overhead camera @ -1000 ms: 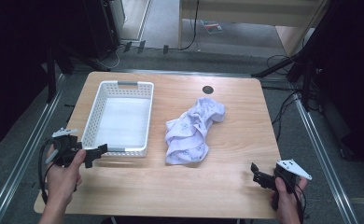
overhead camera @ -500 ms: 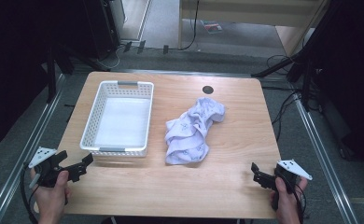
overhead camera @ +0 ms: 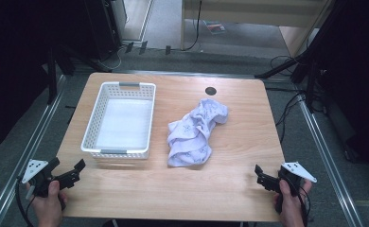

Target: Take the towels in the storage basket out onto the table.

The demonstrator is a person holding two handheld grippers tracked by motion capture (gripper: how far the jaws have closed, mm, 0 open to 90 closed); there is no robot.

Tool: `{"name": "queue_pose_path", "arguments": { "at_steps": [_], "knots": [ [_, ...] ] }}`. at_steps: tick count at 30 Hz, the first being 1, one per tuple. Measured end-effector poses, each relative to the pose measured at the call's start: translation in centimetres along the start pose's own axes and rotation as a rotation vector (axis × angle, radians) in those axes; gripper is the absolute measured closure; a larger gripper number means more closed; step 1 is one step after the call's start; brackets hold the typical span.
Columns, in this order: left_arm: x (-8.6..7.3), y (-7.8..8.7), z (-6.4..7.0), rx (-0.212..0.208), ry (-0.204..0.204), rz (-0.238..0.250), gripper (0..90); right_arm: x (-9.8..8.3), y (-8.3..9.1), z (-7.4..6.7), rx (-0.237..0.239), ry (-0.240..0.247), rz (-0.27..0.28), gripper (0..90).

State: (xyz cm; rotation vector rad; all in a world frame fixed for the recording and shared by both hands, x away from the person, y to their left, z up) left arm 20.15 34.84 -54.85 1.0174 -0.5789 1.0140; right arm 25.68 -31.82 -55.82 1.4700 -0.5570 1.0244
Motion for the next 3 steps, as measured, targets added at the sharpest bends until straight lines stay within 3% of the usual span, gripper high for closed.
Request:
{"name": "queue_pose_path", "arguments": {
  "at_steps": [3],
  "knots": [
    [-0.06, -0.1, -0.07, 0.003, 0.004, 0.007, 0.0, 0.0, 0.0, 0.01, -0.001, 0.0, -0.001, 0.0]
  ]
}}
Point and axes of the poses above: each handheld gripper's, and its own axes: y roughly backward along the jaws, x roughly out of its top, z roughly to its right, the point moved 2 cm from there along -y, roughly forward along the jaws, and after that the axes turned 13 degrees about y, right-handed, at the moved point
